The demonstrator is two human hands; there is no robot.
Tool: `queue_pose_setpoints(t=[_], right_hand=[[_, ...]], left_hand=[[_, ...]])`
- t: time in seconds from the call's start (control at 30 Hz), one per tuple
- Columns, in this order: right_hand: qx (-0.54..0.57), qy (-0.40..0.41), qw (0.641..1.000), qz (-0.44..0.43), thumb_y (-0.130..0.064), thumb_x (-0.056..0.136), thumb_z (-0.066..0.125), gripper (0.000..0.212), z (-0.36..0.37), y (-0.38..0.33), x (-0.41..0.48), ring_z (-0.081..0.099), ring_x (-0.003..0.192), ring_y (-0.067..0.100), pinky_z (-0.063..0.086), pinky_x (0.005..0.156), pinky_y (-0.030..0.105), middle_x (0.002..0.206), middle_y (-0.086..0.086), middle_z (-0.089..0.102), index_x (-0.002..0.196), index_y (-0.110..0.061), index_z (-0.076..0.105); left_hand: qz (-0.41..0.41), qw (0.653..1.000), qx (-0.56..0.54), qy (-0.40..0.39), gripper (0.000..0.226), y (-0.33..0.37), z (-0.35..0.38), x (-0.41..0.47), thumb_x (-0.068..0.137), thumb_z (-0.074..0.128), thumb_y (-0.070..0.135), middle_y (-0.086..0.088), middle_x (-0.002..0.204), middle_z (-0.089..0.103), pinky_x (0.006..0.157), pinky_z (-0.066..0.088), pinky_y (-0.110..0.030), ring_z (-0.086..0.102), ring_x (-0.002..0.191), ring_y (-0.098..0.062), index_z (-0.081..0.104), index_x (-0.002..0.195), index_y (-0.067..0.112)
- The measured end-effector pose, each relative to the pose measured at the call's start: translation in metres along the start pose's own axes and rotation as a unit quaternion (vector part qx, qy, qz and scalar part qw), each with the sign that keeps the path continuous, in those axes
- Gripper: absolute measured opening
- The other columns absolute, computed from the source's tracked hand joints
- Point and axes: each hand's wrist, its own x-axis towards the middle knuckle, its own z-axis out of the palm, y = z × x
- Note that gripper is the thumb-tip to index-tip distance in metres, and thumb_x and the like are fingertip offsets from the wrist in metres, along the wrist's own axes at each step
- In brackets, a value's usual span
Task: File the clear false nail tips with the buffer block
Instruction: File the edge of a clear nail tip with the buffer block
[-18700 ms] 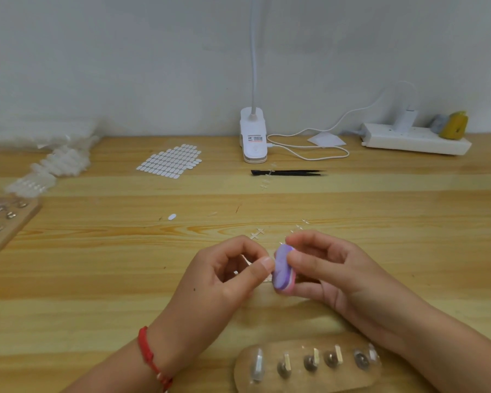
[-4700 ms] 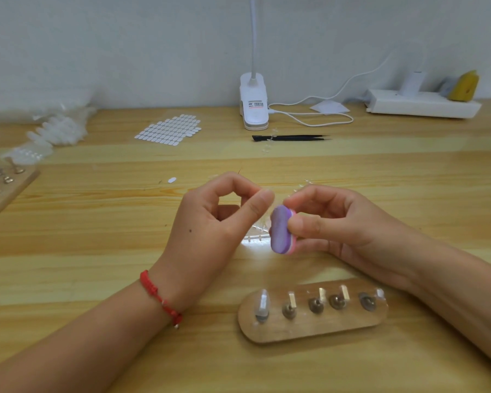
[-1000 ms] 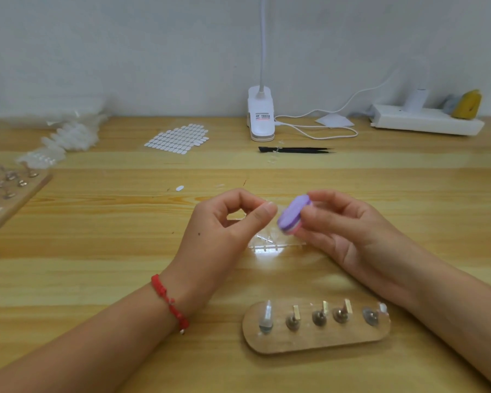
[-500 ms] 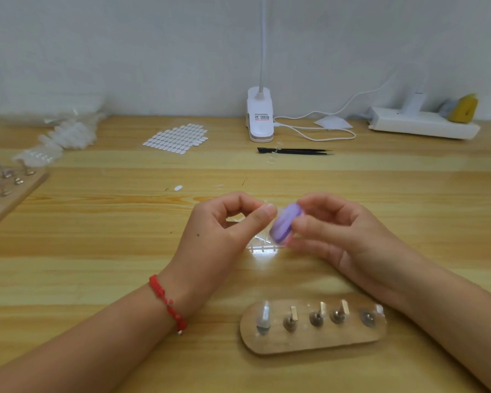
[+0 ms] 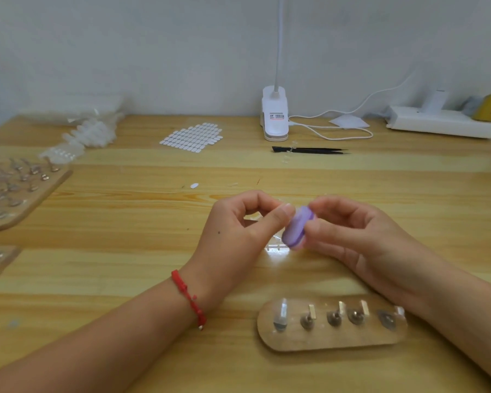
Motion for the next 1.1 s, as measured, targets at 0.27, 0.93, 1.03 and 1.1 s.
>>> queue_pose_setpoints(t=[0.27,0.93,1.03,1.1], right_hand=[[-0.016,-0.002,1.0,0.013,-0.012,0.066,0.077,0.032,0.0011,-0.0005,0.0,0.073,0.09,0.02,0.057,0.076,0.023,0.099,0.015,0.075,0.097,-0.012,0.078],[0.009,-0.009,1.0,0.016,-0.007,0.07,0.07,0.023,-0.001,-0.0032,0.0,0.073,0.087,0.017,0.056,0.072,0.019,0.095,0.012,0.075,0.09,-0.01,0.08],[0.007,-0.011,1.0,0.01,-0.005,0.071,0.07,0.022,-0.0031,-0.0022,-0.0006,0.073,0.085,0.018,0.056,0.071,0.019,0.094,0.014,0.075,0.091,-0.009,0.079],[-0.034,-0.03,0.999,0.011,-0.006,0.067,0.075,0.026,0.0002,-0.0019,-0.0015,0.073,0.085,0.018,0.056,0.072,0.02,0.094,0.014,0.075,0.093,-0.01,0.079]], left_hand=[[-0.001,1.0,0.002,-0.001,0.018,-0.0006,0.0003,-0.0003,0.085,0.064,0.008,0.019,0.039,0.046,0.042,0.028,-0.002,0.042,0.036,0.004,0.061,0.067,0.009],[-0.017,1.0,0.01,-0.003,0.018,0.0001,0.0005,0.0003,0.085,0.064,0.01,0.018,0.04,0.046,0.045,0.031,-0.003,0.044,0.039,0.003,0.061,0.068,0.007],[-0.017,1.0,0.003,0.002,0.018,0.0001,0.0006,0.0006,0.085,0.063,0.01,0.018,0.04,0.046,0.045,0.031,-0.004,0.045,0.039,0.003,0.061,0.067,0.009],[-0.015,1.0,0.007,-0.005,0.016,0.0004,0.0008,0.0003,0.086,0.062,0.009,0.019,0.04,0.046,0.045,0.031,-0.003,0.045,0.039,0.004,0.062,0.069,0.006]])
